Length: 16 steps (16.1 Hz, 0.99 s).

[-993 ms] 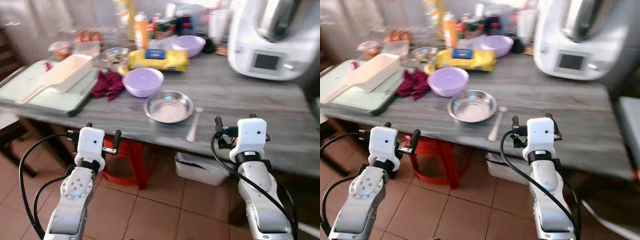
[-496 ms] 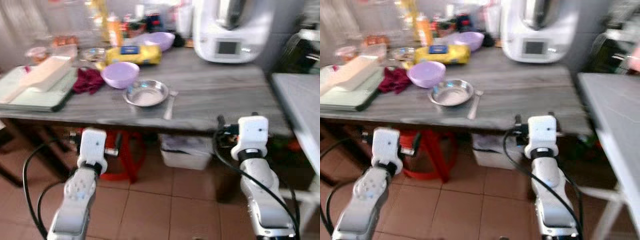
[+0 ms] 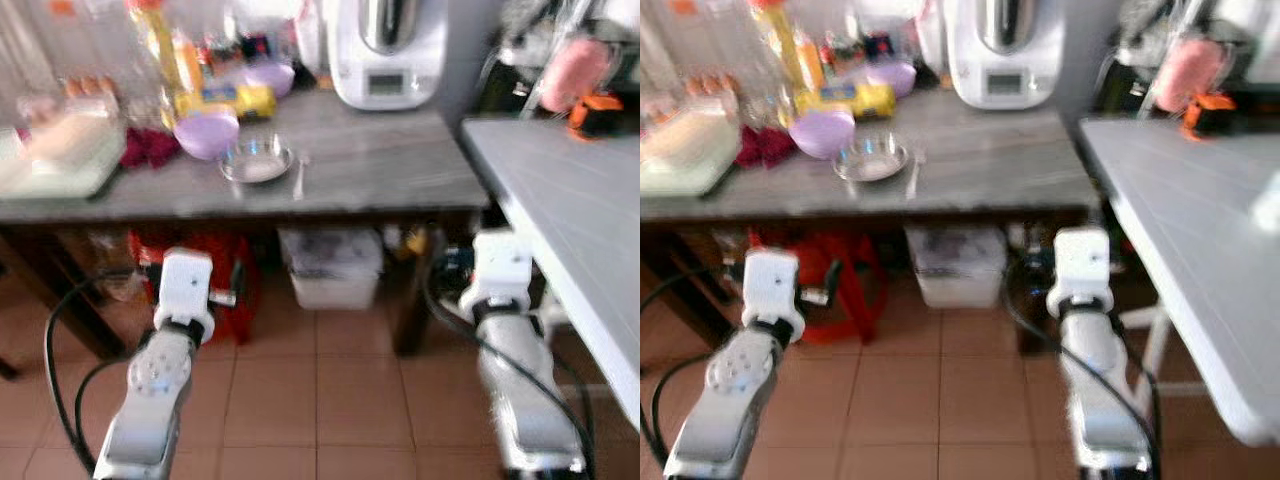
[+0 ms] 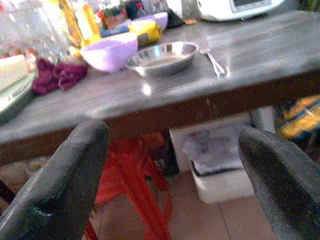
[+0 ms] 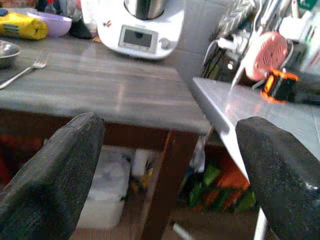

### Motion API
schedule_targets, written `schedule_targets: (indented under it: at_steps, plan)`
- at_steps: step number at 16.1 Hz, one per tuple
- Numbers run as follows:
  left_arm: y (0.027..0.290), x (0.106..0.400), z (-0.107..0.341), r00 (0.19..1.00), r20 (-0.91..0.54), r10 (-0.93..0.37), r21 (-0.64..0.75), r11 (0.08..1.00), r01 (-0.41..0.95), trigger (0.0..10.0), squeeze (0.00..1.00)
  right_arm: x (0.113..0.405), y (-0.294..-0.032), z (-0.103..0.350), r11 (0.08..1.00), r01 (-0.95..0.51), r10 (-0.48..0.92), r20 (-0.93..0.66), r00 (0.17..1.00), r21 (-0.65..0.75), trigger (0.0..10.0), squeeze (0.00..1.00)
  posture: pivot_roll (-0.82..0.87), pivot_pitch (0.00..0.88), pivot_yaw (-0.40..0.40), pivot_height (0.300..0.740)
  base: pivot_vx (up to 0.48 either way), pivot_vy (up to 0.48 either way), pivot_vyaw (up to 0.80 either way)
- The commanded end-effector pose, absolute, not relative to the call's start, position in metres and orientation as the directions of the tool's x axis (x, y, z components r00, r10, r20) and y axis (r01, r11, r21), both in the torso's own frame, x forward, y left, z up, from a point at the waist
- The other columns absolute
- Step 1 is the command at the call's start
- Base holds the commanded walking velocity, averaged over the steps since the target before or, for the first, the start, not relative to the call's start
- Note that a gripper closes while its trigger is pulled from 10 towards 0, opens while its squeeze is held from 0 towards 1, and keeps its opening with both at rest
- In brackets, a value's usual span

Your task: Setting the table

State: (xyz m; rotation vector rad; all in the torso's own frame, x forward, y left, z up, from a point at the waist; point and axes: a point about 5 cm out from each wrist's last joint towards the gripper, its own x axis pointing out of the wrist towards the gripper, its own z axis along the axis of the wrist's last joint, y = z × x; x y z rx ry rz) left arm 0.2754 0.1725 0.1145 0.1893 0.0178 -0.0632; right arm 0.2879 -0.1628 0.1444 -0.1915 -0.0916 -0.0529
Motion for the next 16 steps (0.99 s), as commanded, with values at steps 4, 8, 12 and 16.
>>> schedule_targets:
  at_steps: [4, 8, 12, 16]
  plan:
    - [0.174, 0.272, 0.114, 0.999, -0.024, -0.045, 0.190, 0.980, 0.049, 10.0, 0.00, 0.290, -0.157, 0.148, 0.983, 0.032, -0.011, 0.114, 0.993, -0.178, 10.0, 0.00, -0.02, 0.065, 0.036, 0.740, -0.183, 0.000, 0.00]
    - [0.173, 0.272, 0.114, 0.998, -0.026, -0.056, 0.196, 0.979, 0.060, 10.0, 0.00, 0.289, -0.157, 0.147, 0.983, 0.032, -0.012, 0.111, 0.994, -0.178, 10.0, 0.00, -0.02, 0.073, 0.040, 0.740, -0.145, 0.000, 0.00]
    - [0.169, 0.273, 0.114, 0.995, -0.018, -0.094, 0.206, 0.974, 0.096, 10.0, 0.00, 0.288, -0.155, 0.146, 0.984, 0.026, -0.007, 0.109, 0.994, -0.174, 10.0, 0.00, -0.02, 0.077, 0.048, 0.740, 0.000, 0.000, 0.00]
    - [0.158, 0.274, 0.121, 0.987, 0.012, -0.161, 0.170, 0.973, 0.157, 10.0, 0.00, 0.288, -0.152, 0.145, 0.985, 0.015, 0.004, 0.106, 0.994, -0.174, 10.0, 0.00, -0.02, 0.078, 0.049, 0.740, 0.000, -0.158, 0.00]
